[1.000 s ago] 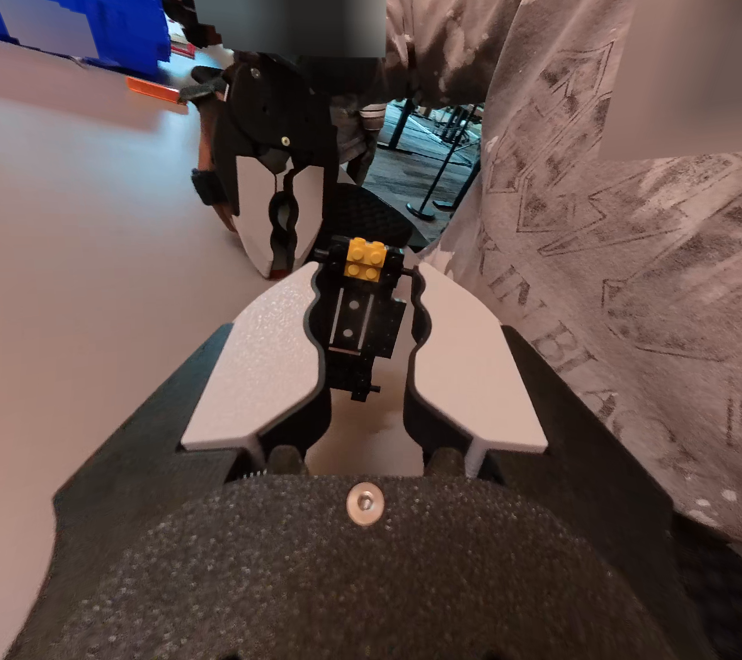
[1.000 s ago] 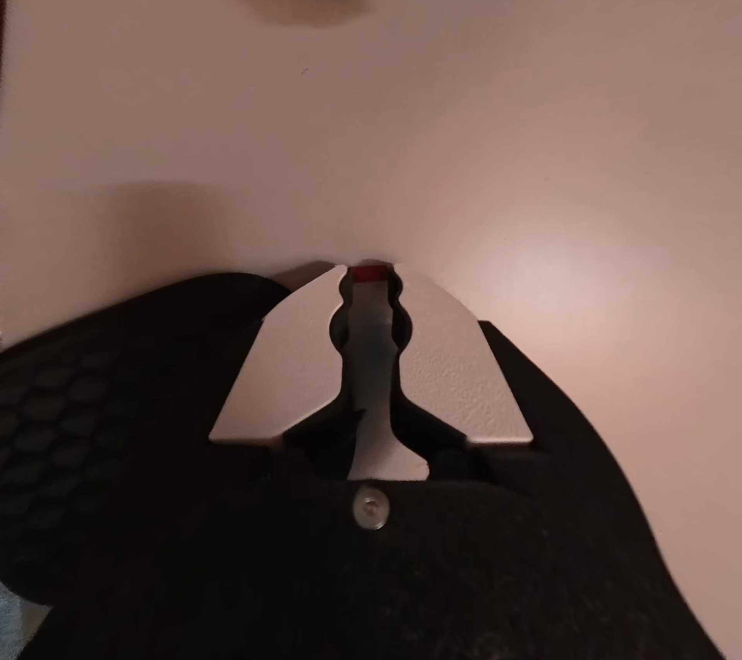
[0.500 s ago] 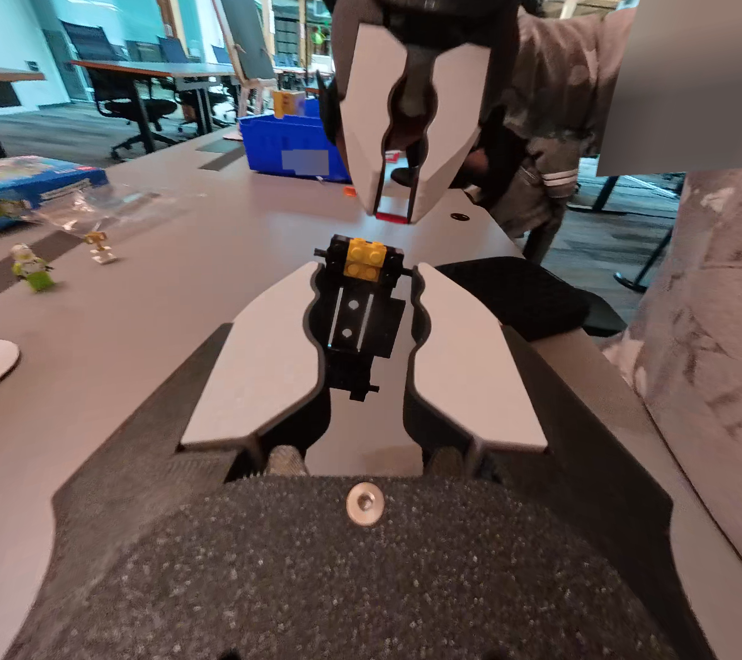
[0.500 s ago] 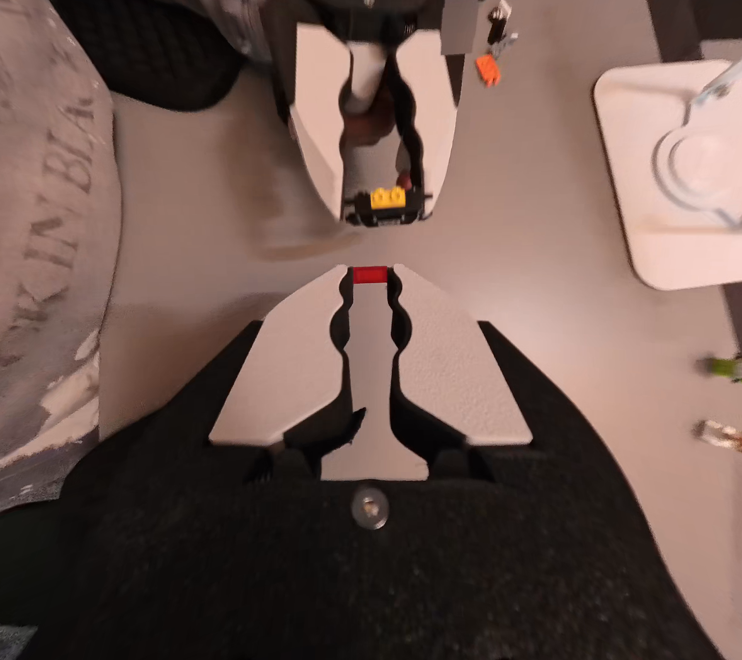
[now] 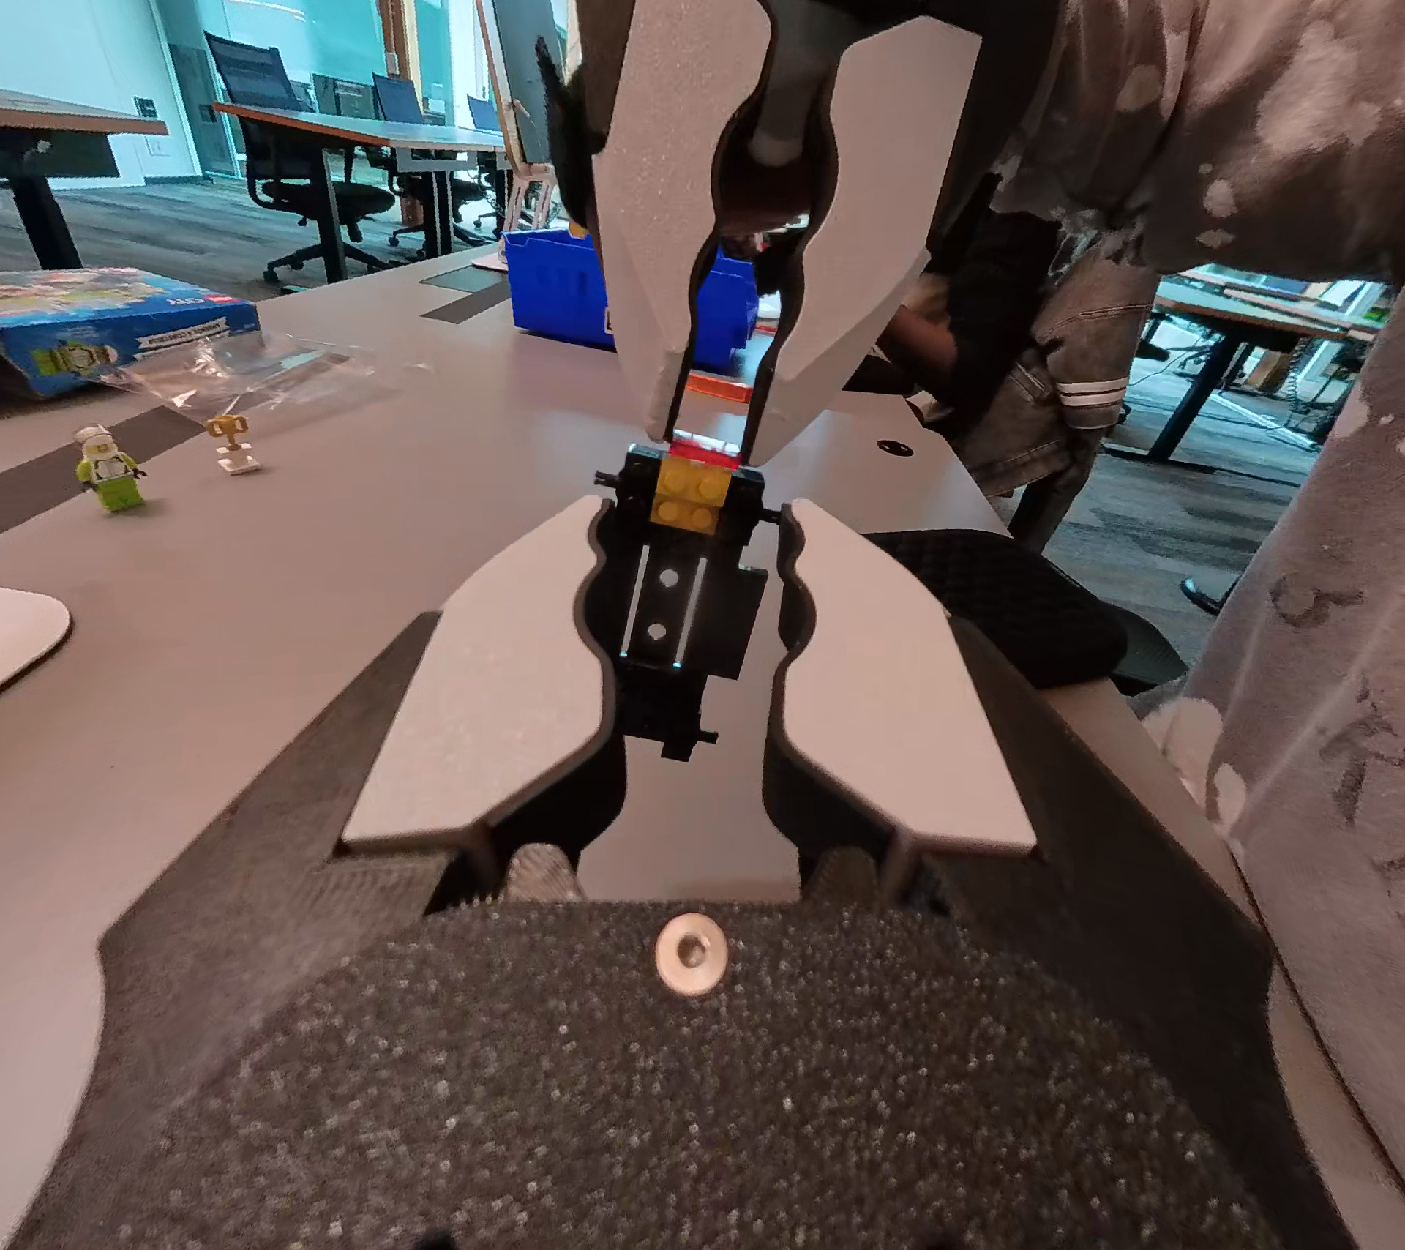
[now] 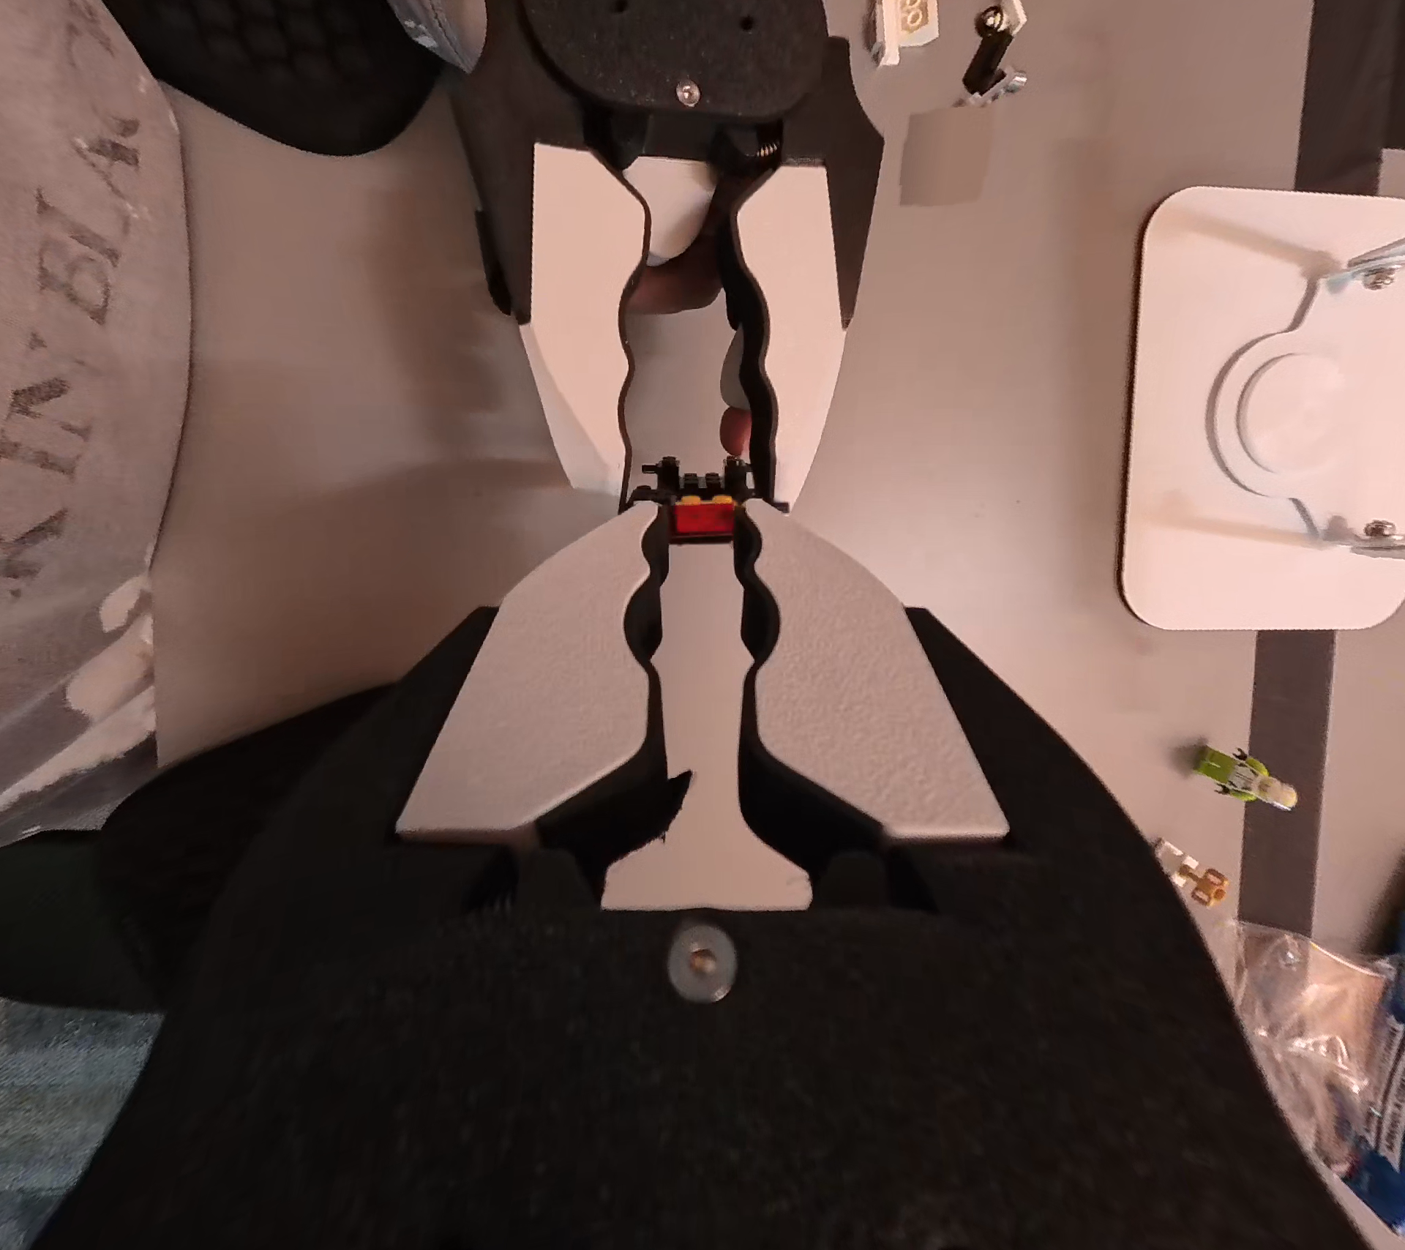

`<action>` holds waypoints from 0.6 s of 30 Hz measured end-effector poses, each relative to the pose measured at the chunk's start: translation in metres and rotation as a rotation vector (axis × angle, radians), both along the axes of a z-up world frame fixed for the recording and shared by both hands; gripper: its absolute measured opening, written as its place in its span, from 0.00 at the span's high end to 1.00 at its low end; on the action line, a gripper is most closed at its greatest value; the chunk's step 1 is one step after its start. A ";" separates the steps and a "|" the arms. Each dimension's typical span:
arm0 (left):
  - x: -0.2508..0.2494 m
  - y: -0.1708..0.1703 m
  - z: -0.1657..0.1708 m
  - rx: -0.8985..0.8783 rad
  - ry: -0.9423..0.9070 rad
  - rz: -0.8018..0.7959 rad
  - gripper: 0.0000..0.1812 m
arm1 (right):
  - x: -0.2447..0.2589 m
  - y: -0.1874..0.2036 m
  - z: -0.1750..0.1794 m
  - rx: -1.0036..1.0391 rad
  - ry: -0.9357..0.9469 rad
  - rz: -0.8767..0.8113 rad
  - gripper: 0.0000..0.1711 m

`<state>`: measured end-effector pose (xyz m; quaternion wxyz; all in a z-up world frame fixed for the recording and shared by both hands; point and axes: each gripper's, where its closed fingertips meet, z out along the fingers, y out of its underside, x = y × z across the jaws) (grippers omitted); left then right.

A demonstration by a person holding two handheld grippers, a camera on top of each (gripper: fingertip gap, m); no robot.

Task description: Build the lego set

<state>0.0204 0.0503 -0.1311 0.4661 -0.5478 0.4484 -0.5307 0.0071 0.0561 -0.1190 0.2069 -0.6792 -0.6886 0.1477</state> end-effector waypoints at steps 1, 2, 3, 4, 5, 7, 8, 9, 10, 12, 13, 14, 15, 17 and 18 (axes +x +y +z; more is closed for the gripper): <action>0.000 0.000 0.000 -0.004 -0.001 -0.004 0.78 | 0.000 0.001 0.000 -0.001 -0.006 0.000 0.91; 0.000 0.000 0.000 -0.004 -0.003 -0.001 0.78 | 0.000 0.001 -0.001 -0.003 -0.010 0.000 0.91; 0.000 0.000 0.000 -0.003 -0.007 -0.001 0.78 | 0.000 0.001 -0.001 -0.007 -0.011 -0.001 0.91; -0.001 0.000 0.000 -0.004 -0.007 -0.002 0.78 | -0.001 0.001 -0.001 -0.013 -0.010 -0.002 0.91; -0.001 0.000 0.001 -0.006 -0.010 -0.001 0.78 | -0.001 0.001 -0.001 -0.018 -0.008 -0.004 0.91; -0.001 0.000 0.002 -0.007 -0.016 0.000 0.78 | -0.001 0.001 -0.001 -0.025 -0.003 -0.007 0.91; -0.001 0.000 0.002 -0.009 -0.016 -0.001 0.78 | 0.000 0.001 -0.001 -0.027 -0.002 -0.009 0.91; -0.001 0.000 0.002 -0.009 -0.016 0.000 0.78 | 0.000 0.001 -0.001 -0.030 -0.001 -0.010 0.91; -0.001 0.000 0.001 -0.009 -0.015 -0.001 0.78 | 0.000 0.000 -0.002 -0.035 -0.002 -0.010 0.91; -0.001 -0.001 0.002 -0.009 -0.016 -0.004 0.78 | 0.000 0.000 -0.001 -0.041 0.002 -0.008 0.91; -0.001 -0.001 0.002 -0.010 -0.016 -0.004 0.78 | 0.000 0.000 -0.002 -0.044 0.003 -0.007 0.91; -0.001 -0.001 0.002 -0.010 -0.017 -0.004 0.78 | 0.000 0.000 -0.002 -0.045 0.003 -0.007 0.91; -0.001 -0.001 0.002 -0.012 -0.018 -0.007 0.78 | 0.000 0.000 -0.001 -0.047 0.002 -0.005 0.91; -0.001 -0.001 0.002 -0.012 -0.018 -0.007 0.78 | 0.000 0.000 -0.002 -0.049 -0.002 -0.003 0.91; -0.001 -0.001 0.002 -0.011 -0.018 -0.007 0.78 | 0.001 0.000 -0.002 -0.048 -0.006 -0.002 0.90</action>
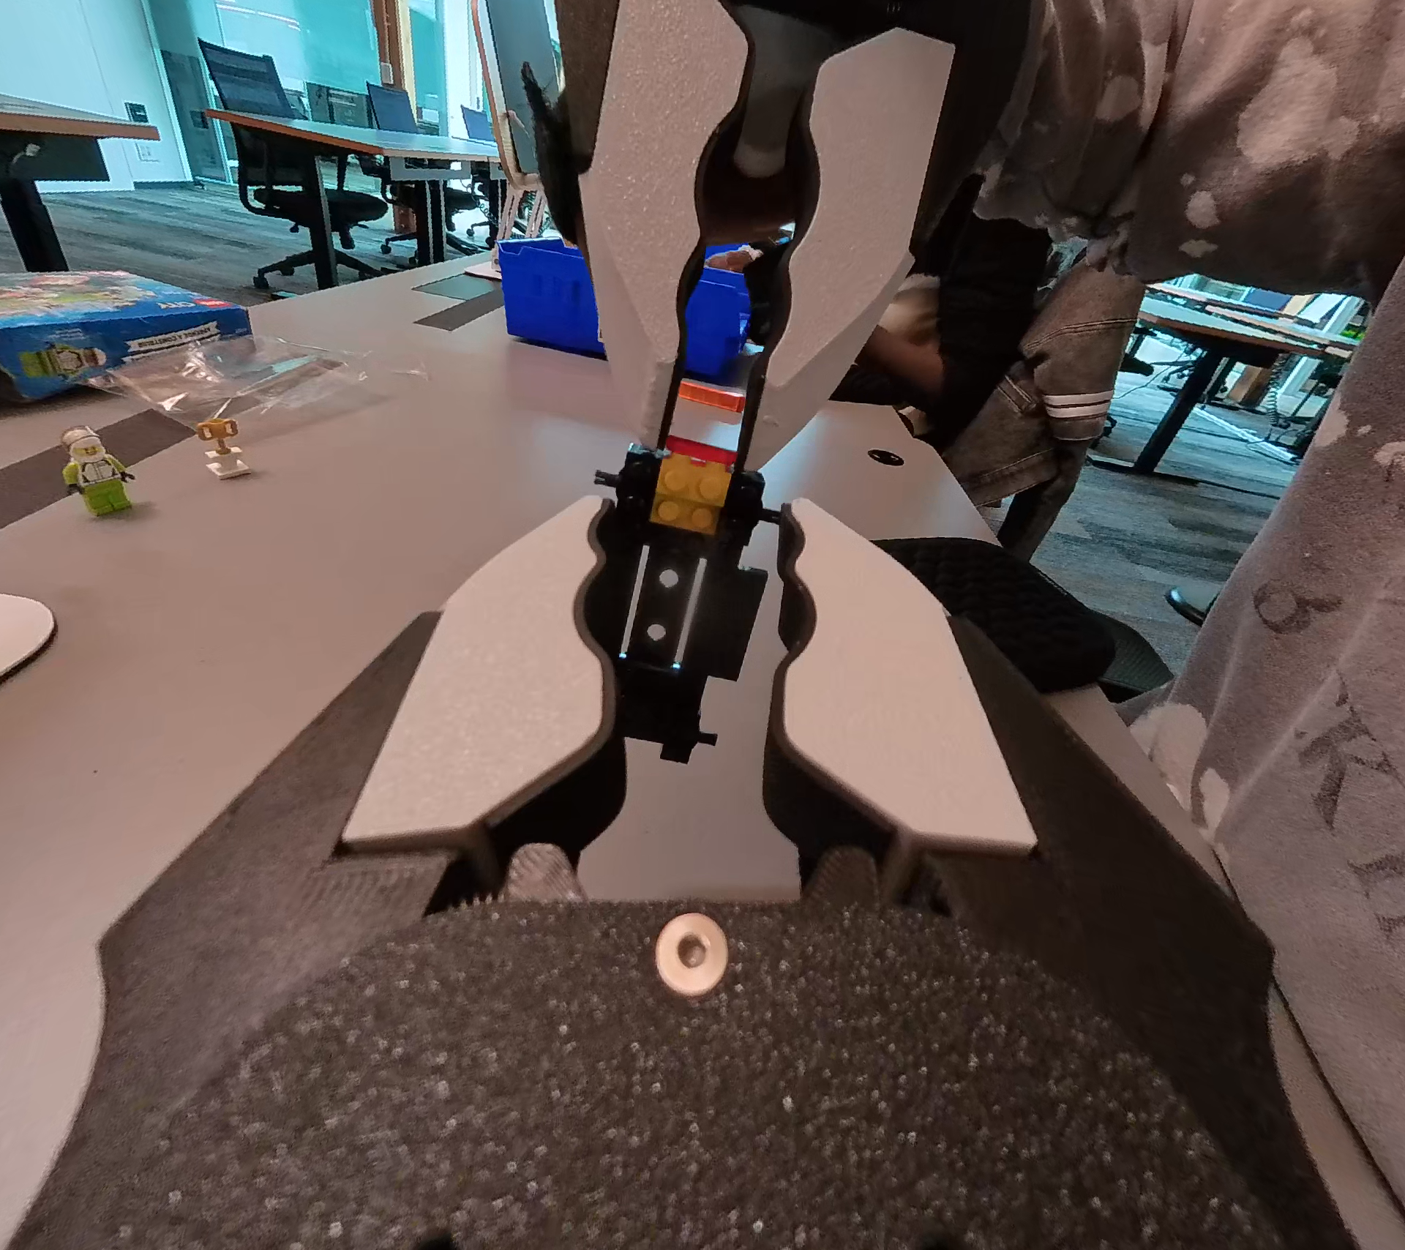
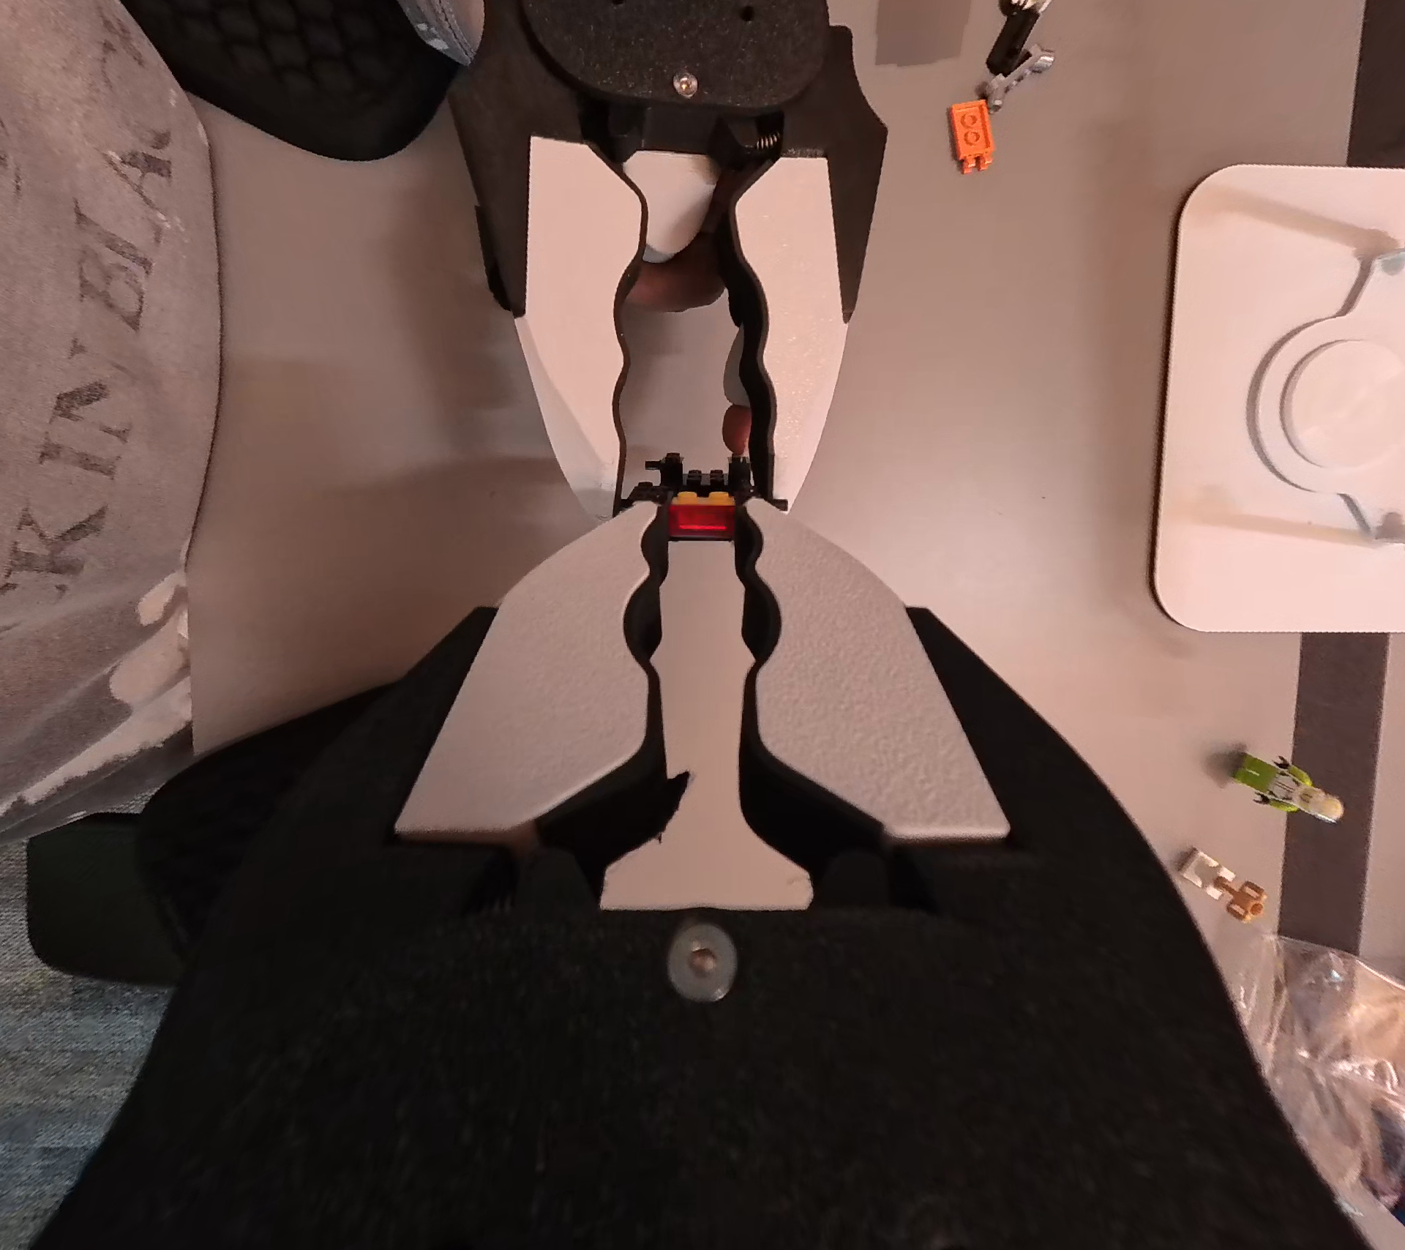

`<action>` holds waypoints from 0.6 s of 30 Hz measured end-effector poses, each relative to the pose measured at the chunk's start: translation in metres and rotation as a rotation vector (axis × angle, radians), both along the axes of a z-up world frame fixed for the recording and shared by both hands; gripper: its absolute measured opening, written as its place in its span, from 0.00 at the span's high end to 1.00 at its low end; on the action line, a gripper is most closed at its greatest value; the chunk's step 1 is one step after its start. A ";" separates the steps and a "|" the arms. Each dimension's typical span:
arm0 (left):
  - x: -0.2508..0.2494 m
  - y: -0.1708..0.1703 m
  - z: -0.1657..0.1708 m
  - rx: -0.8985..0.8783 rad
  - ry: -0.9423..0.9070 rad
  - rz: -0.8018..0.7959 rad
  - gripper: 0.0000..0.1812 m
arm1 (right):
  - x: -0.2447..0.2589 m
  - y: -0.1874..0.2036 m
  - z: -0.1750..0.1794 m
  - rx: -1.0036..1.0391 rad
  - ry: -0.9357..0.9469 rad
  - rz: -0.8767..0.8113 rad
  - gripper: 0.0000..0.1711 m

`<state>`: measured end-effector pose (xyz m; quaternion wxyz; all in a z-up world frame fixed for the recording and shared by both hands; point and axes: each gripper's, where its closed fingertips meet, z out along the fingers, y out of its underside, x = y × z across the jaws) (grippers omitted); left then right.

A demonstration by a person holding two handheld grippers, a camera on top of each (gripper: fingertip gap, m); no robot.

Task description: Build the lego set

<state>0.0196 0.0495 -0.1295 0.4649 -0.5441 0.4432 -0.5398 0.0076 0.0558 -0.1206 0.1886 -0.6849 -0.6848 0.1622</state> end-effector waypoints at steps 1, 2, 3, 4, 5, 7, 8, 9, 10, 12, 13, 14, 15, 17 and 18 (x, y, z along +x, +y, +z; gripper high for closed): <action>0.000 0.000 0.000 -0.002 0.000 -0.002 0.78 | 0.000 0.000 0.000 0.000 -0.003 0.002 0.90; 0.000 0.000 0.000 -0.003 0.000 -0.002 0.78 | 0.000 0.000 0.000 0.000 -0.005 0.003 0.90; 0.000 0.000 0.000 -0.005 -0.001 -0.003 0.78 | 0.000 0.000 0.000 -0.002 -0.006 0.005 0.90; 0.000 0.000 0.000 -0.008 -0.002 -0.006 0.78 | 0.000 0.000 0.000 -0.005 -0.003 0.006 0.90; 0.000 0.000 0.000 -0.011 -0.004 -0.009 0.78 | -0.001 0.000 0.000 -0.008 0.002 0.005 0.90; 0.000 -0.001 0.000 -0.015 -0.007 -0.011 0.78 | -0.001 0.000 0.000 -0.009 0.005 0.004 0.90; 0.000 -0.001 0.000 -0.017 -0.008 -0.012 0.78 | -0.001 0.000 0.000 -0.009 0.006 0.005 0.90; 0.000 -0.001 0.000 -0.018 -0.009 -0.014 0.78 | -0.001 0.000 0.000 -0.009 0.007 0.006 0.90; 0.000 -0.001 0.000 -0.020 -0.008 -0.015 0.78 | -0.002 -0.001 0.000 -0.010 0.009 0.007 0.90; 0.000 -0.001 0.000 -0.021 -0.008 -0.017 0.78 | -0.003 -0.001 0.001 -0.011 0.012 0.008 0.90; 0.000 -0.001 0.000 -0.023 -0.009 -0.018 0.78 | -0.003 -0.001 0.001 -0.009 0.013 0.009 0.90; 0.000 -0.001 0.000 -0.024 -0.010 -0.018 0.78 | -0.003 0.000 0.002 -0.007 0.016 0.009 0.90; -0.001 -0.001 0.001 -0.025 -0.013 -0.017 0.78 | -0.004 0.000 0.003 -0.007 0.023 0.009 0.90; -0.001 0.000 0.001 -0.024 -0.013 -0.015 0.78 | -0.005 -0.001 0.008 -0.021 0.051 0.001 0.89; -0.001 0.000 0.000 -0.020 -0.012 -0.012 0.78 | -0.006 -0.002 0.010 -0.032 0.074 -0.009 0.89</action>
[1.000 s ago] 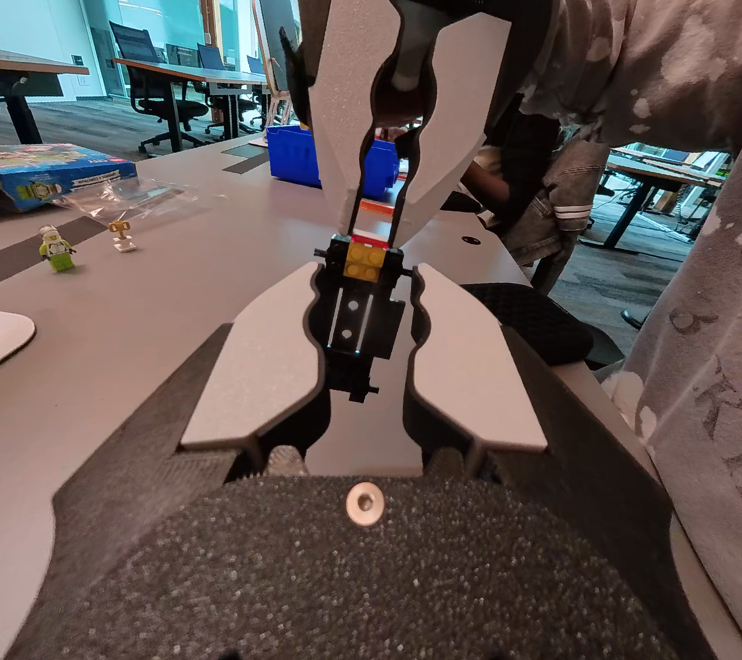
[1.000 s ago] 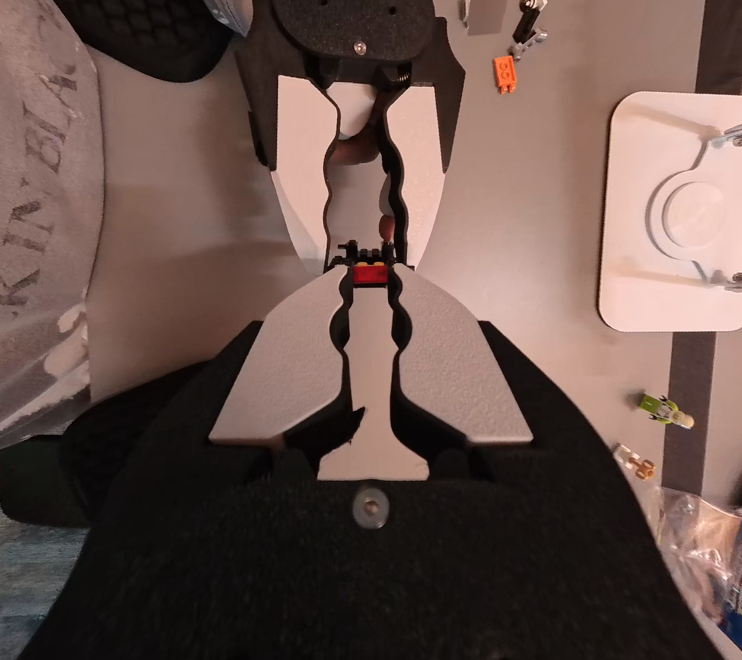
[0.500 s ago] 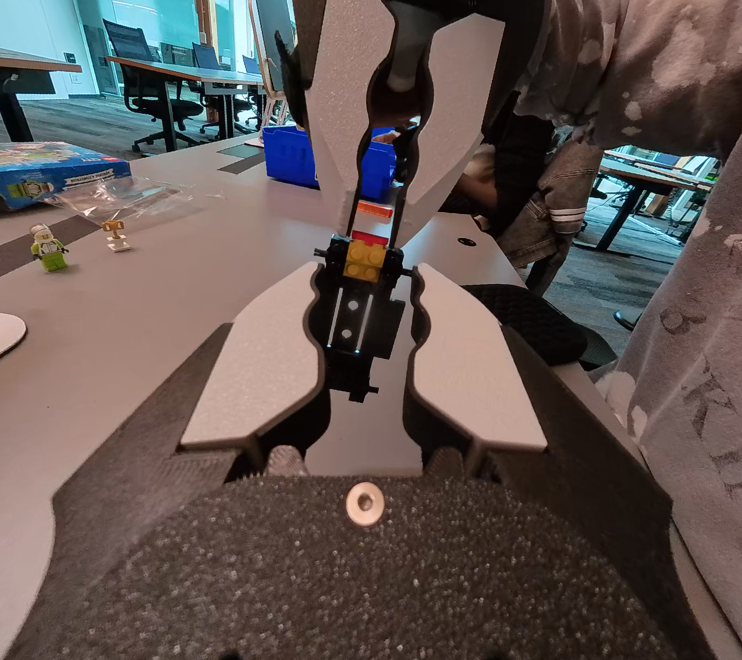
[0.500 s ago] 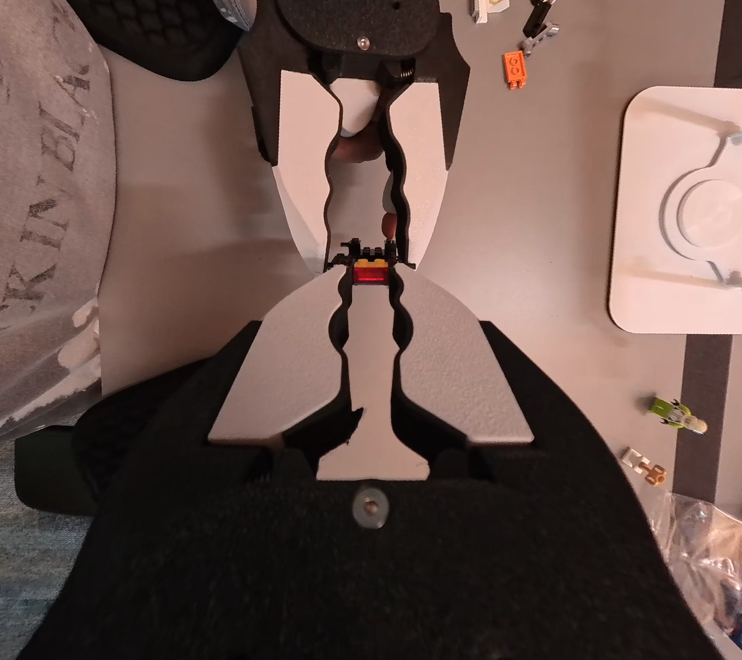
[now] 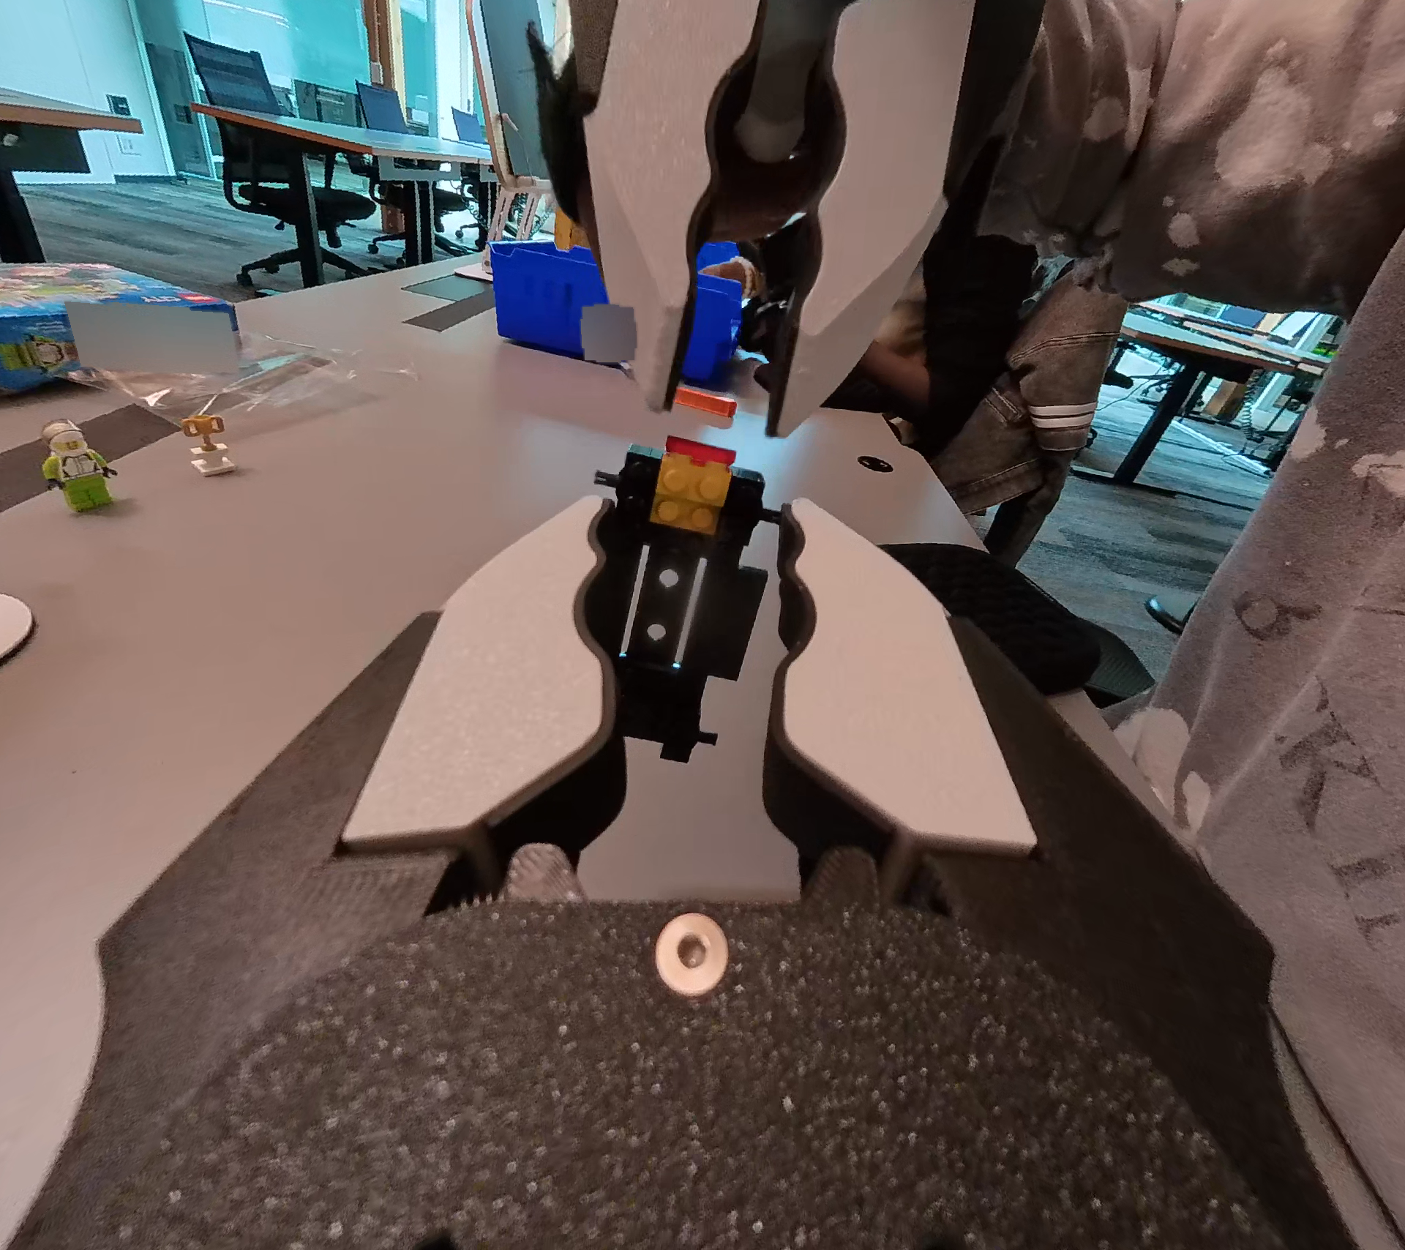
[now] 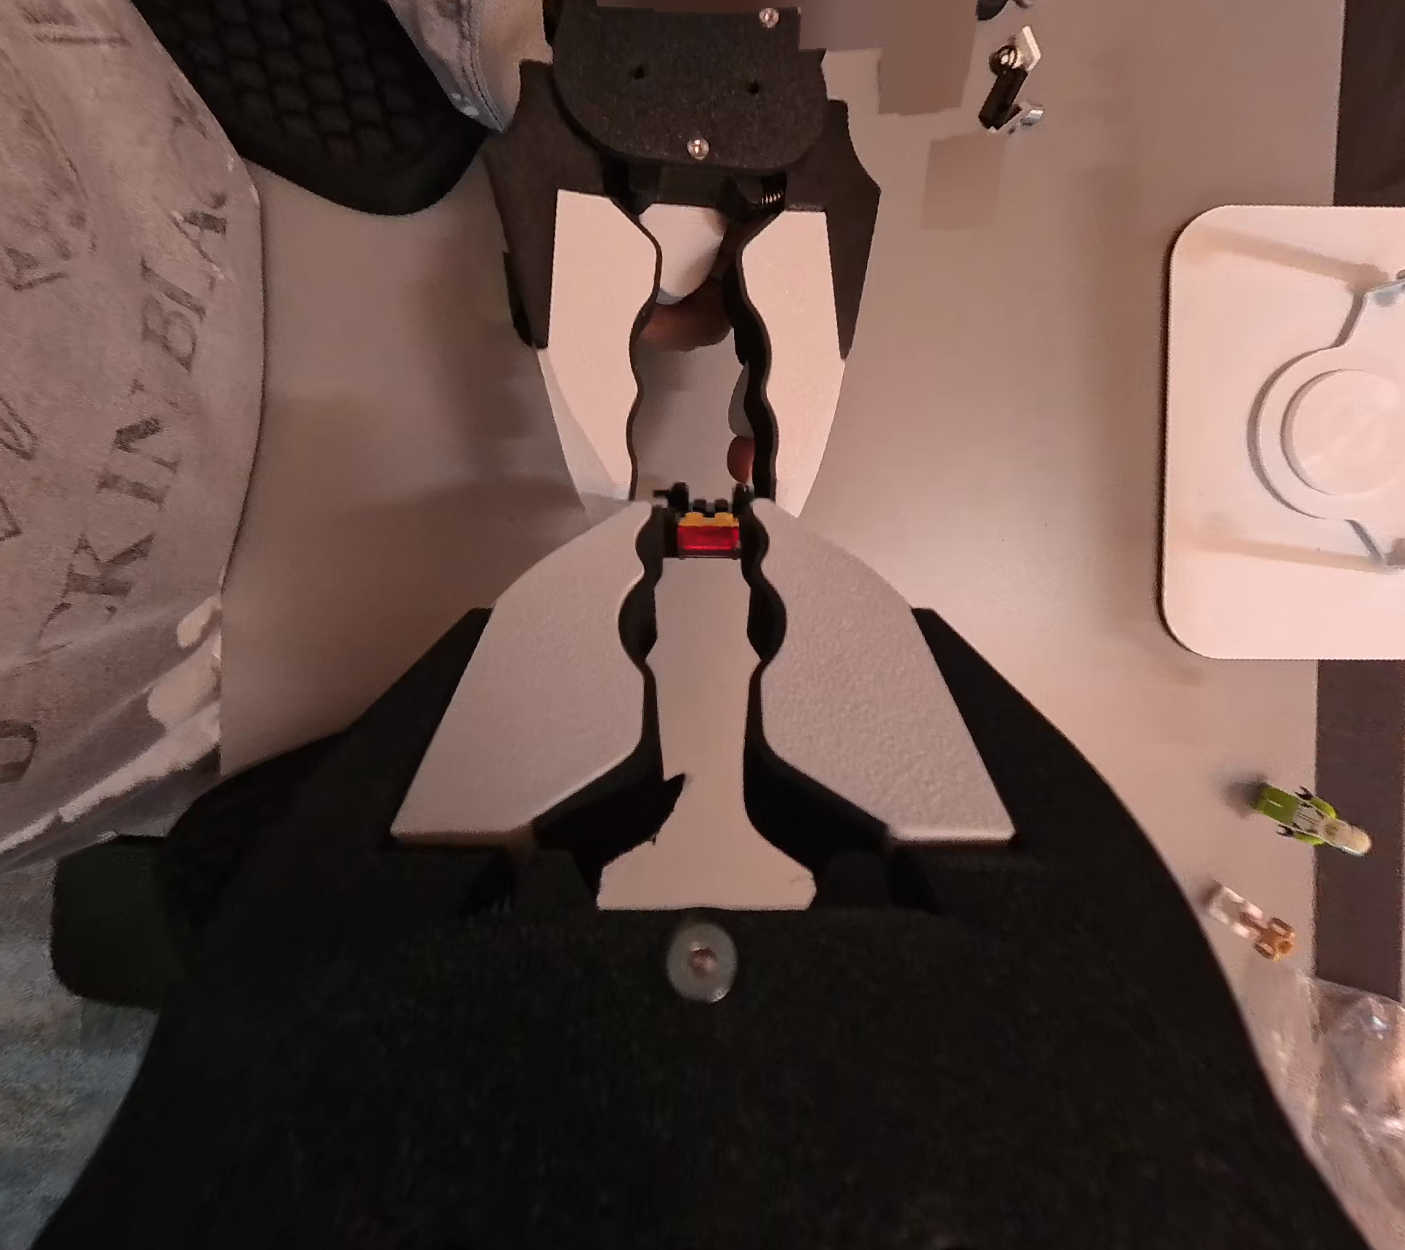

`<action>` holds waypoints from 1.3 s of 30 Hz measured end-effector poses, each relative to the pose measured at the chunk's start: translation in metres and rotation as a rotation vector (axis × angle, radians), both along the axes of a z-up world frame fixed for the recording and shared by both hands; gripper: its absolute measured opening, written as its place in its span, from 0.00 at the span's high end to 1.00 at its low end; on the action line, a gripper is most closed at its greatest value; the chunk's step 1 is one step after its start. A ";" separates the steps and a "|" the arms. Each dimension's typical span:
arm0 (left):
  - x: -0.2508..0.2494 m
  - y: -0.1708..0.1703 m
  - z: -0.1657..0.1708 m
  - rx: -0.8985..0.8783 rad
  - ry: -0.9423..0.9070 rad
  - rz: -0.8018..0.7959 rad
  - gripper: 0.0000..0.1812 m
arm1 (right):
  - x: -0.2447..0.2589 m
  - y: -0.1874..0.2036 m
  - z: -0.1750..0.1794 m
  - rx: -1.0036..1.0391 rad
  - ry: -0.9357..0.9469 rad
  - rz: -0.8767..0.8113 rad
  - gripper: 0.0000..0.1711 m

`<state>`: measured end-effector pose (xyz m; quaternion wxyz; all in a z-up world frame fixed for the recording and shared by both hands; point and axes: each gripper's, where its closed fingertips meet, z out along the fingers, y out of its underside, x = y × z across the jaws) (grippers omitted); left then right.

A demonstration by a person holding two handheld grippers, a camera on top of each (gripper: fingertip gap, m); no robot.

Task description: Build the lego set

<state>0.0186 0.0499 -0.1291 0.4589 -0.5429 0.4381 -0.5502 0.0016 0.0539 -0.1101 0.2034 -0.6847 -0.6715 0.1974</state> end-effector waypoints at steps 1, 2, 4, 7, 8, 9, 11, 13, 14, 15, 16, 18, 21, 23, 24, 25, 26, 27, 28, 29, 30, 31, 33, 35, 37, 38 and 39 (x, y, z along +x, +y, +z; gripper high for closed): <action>0.000 0.000 0.000 0.004 0.000 0.003 0.78 | 0.000 0.000 0.003 -0.016 0.031 -0.018 0.88; 0.000 0.000 0.000 0.006 -0.001 0.003 0.78 | 0.000 0.000 0.007 -0.040 0.073 -0.045 0.87; -0.001 0.000 0.000 0.009 -0.003 0.003 0.78 | 0.002 0.000 0.012 -0.115 0.171 -0.118 0.85; -0.001 -0.001 0.000 0.010 -0.007 0.003 0.78 | 0.012 0.002 0.012 -0.244 0.327 -0.252 0.81; -0.001 -0.001 0.000 0.010 -0.011 0.002 0.78 | 0.016 0.003 0.011 -0.304 0.387 -0.304 0.80; -0.001 -0.001 0.001 0.015 -0.017 0.003 0.78 | 0.019 0.003 0.008 -0.377 0.452 -0.362 0.78; -0.001 -0.003 0.003 0.028 -0.028 0.003 0.78 | 0.024 0.003 0.000 -0.547 0.588 -0.478 0.74; -0.001 -0.005 0.005 0.039 -0.039 0.001 0.78 | 0.026 0.006 -0.007 -0.712 0.732 -0.584 0.71; -0.001 -0.005 0.005 0.045 -0.041 0.001 0.78 | 0.026 0.007 -0.012 -0.780 0.783 -0.627 0.70; -0.001 -0.006 0.006 0.052 -0.042 0.002 0.78 | 0.025 0.007 -0.017 -0.831 0.817 -0.658 0.67; -0.001 -0.006 0.006 0.056 -0.041 0.005 0.78 | 0.022 0.008 -0.021 -0.864 0.840 -0.678 0.66; -0.001 -0.005 0.005 0.062 -0.037 0.010 0.78 | 0.016 0.008 -0.023 -0.901 0.870 -0.685 0.65; -0.001 -0.003 0.004 0.073 -0.028 0.020 0.78 | 0.006 0.009 -0.020 -0.905 0.872 -0.670 0.64; -0.002 -0.002 0.004 0.076 -0.027 0.023 0.78 | 0.002 0.010 -0.021 -0.901 0.856 -0.665 0.63; -0.002 -0.002 0.003 0.080 -0.025 0.025 0.78 | 0.000 0.011 -0.022 -0.905 0.855 -0.665 0.64; -0.002 -0.001 0.003 0.084 -0.024 0.027 0.78 | 0.000 0.011 -0.024 -0.912 0.855 -0.665 0.64; -0.002 -0.001 0.002 0.087 -0.022 0.028 0.78 | -0.001 0.012 -0.025 -0.915 0.854 -0.665 0.64; -0.002 -0.001 0.001 0.093 -0.016 0.030 0.78 | -0.002 0.012 -0.026 -0.919 0.857 -0.662 0.65; -0.002 -0.001 0.001 0.099 -0.015 0.033 0.78 | -0.002 0.012 -0.027 -0.928 0.865 -0.659 0.65; -0.002 -0.002 0.001 0.104 -0.015 0.034 0.78 | -0.002 0.012 -0.027 -0.932 0.872 -0.654 0.66; -0.001 -0.002 0.001 0.113 -0.011 0.034 0.78 | -0.003 0.011 -0.027 -0.933 0.876 -0.646 0.65; -0.001 -0.003 0.000 0.126 -0.003 0.034 0.78 | -0.003 0.009 -0.027 -0.930 0.874 -0.639 0.65; -0.001 -0.005 0.000 0.151 0.005 0.042 0.78 | -0.004 0.007 -0.028 -0.910 0.870 -0.622 0.66; -0.001 -0.005 0.002 0.164 0.002 0.050 0.78 | -0.004 0.006 -0.025 -0.895 0.883 -0.601 0.67; -0.002 -0.005 0.003 0.176 -0.006 0.058 0.78 | -0.005 0.005 -0.022 -0.876 0.892 -0.587 0.69; -0.003 -0.006 0.005 0.181 -0.013 0.057 0.78 | -0.006 0.004 -0.020 -0.879 0.896 -0.577 0.70; -0.003 -0.007 0.006 0.197 -0.015 0.060 0.78 | -0.007 0.002 -0.019 -0.891 0.898 -0.567 0.70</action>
